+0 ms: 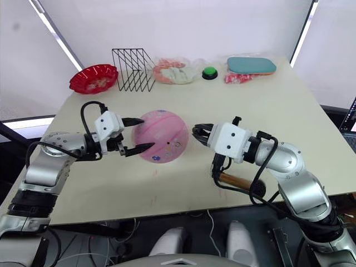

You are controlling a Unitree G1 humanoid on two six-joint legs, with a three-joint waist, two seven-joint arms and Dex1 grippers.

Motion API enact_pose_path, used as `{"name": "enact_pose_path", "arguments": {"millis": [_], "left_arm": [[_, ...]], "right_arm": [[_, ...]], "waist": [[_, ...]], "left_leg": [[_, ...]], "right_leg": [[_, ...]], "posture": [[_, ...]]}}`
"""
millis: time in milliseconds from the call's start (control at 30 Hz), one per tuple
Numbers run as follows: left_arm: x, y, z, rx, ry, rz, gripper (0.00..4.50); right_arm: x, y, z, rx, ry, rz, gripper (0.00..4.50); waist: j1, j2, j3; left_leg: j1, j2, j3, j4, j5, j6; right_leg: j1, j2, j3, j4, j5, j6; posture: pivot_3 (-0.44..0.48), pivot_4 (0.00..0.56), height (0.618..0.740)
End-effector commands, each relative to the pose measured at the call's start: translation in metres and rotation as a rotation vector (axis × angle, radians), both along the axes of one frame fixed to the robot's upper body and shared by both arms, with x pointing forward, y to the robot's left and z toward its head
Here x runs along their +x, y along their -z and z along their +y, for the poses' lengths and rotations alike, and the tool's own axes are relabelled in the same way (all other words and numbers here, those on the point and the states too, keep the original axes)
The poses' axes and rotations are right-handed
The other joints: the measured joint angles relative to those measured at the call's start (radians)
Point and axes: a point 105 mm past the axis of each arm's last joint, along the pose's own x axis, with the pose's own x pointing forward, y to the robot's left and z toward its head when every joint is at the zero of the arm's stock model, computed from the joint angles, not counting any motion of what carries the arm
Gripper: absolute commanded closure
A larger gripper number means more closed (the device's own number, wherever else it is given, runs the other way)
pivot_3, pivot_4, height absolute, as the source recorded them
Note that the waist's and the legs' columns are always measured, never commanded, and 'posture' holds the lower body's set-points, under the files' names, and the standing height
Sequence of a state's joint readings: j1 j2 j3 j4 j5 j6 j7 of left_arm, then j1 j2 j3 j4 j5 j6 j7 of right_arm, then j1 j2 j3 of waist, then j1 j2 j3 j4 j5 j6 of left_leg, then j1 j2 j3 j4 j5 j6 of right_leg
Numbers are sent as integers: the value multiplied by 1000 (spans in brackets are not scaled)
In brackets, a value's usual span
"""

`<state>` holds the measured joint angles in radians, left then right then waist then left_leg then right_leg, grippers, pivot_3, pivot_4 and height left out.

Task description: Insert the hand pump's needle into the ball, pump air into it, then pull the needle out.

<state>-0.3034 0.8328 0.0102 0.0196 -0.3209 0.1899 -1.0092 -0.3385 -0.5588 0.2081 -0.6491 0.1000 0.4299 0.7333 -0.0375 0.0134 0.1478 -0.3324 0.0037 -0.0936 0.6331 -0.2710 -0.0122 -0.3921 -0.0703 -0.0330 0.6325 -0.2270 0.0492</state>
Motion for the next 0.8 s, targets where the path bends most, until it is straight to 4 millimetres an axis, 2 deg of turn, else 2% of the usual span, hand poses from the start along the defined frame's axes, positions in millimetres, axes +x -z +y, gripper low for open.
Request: {"name": "enact_pose_path", "arguments": {"millis": [33, 100, 200, 267, 400, 667, 800], "left_arm": [[-15, 13, 11, -124, -64, 135, 0], [-23, 2, 12, -172, -55, 123, 0], [-34, -11, 9, -248, -35, 106, 0], [-46, -27, 6, -379, -17, 103, 0], [-65, -38, 0, -465, 16, 110, 0], [-94, -40, -12, -540, 73, 156, 0], [-103, -38, -18, -570, 64, 154, 0]], "right_arm": [[7, -14, -10, 31, 27, -44, 4158], [10, -16, -13, 40, 36, -40, 4158], [15, -19, -18, 55, 48, -37, 4158], [23, -23, -23, 69, 70, -39, 4158], [33, -30, -31, 96, 94, -38, 4158], [60, -44, -45, 145, 154, -50, 4158], [77, -38, -52, 178, 204, -12, 4158]], "waist": [[-3, -3, 2], [-3, -9, 6], [-2, -13, 11], [-6, -14, 13], [0, -22, 23], [6, -26, 32], [5, -27, 33]], "left_leg": [[-4, 0, 0, 0, 0, 0], [-15, -2, 3, 1, 0, -1], [-21, -2, 4, 1, -1, -2], [-25, -2, 4, 0, -2, -3], [-31, -2, 4, 1, -3, -3], [-32, -4, 5, 1, -4, -4], [-32, -3, 5, 2, -4, -4]], "right_leg": [[-4, 0, 0, 0, 0, 0], [-16, 0, 5, 3, 10, -1], [-22, 1, 6, 2, 9, -3], [-25, 1, 6, 0, 9, -4], [-28, 1, 6, -5, 12, -8], [-28, 0, 6, -7, 12, -9], [-27, 0, 7, -6, 12, -9]], "posture": [[0, 150, 740], [0, 150, 740], [0, 150, 740], [0, 150, 740], [0, 150, 740], [0, 150, 740], [0, 150, 740]]}}
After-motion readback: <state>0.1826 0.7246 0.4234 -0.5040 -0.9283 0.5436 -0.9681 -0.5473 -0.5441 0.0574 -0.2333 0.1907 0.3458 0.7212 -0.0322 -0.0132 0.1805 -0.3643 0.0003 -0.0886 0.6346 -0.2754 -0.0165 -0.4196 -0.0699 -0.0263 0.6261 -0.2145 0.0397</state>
